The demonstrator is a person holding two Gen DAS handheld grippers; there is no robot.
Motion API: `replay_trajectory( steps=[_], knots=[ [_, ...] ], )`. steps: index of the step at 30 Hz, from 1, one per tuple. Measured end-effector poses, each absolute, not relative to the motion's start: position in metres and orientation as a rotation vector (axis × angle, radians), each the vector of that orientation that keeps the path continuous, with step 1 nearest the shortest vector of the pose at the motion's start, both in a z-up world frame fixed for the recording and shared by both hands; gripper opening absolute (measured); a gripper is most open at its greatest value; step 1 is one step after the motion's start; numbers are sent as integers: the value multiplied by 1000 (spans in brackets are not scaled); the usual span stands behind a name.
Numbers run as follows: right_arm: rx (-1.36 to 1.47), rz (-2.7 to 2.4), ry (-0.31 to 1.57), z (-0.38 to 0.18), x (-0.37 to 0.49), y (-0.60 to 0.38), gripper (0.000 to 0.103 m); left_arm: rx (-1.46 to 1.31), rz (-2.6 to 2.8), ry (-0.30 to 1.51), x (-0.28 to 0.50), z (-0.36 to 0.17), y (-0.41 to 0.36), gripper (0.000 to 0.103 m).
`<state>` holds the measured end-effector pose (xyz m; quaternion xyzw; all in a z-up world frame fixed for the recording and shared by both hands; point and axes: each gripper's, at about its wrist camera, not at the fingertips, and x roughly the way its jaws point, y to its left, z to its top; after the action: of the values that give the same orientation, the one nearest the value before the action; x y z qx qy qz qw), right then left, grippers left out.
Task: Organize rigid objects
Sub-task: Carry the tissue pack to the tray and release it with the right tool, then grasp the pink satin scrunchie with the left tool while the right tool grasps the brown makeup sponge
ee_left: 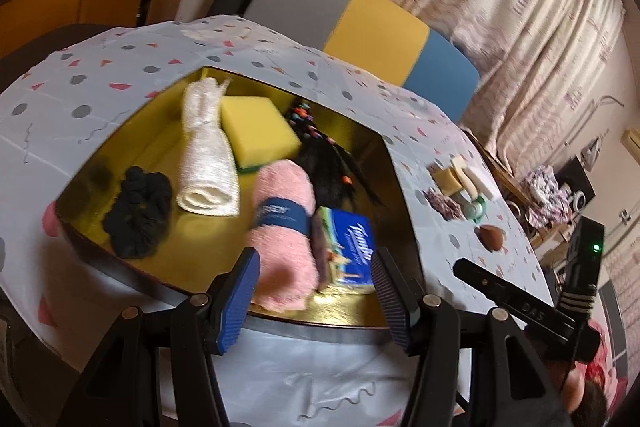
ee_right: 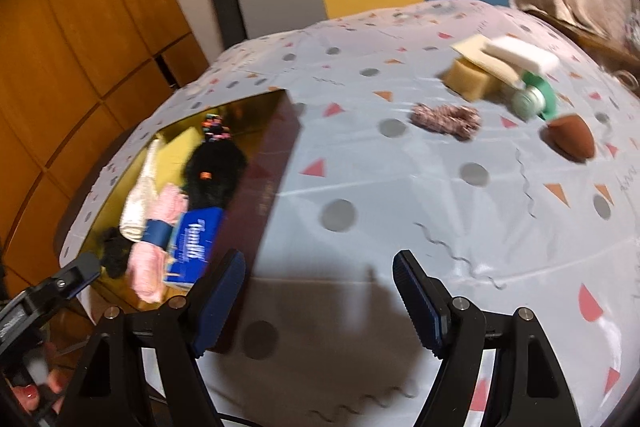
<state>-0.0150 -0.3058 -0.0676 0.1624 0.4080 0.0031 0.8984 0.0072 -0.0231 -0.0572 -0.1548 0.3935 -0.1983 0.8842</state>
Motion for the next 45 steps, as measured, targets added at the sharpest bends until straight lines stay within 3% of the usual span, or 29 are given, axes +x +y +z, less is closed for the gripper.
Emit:
replay_trajectory(
  steps=[25,38,45],
  knots=[
    [387,-271,878,-107,-51,-458,82,-60,-667,877,-5,-39,-154,58],
    [275,-391,785,-95,19,-553,92,-47,-677,920,-2,-45,-181,58],
    [285,-373,843,-121,56,-568,89,-31,-647,929,3,-47,-183,58]
  ],
)
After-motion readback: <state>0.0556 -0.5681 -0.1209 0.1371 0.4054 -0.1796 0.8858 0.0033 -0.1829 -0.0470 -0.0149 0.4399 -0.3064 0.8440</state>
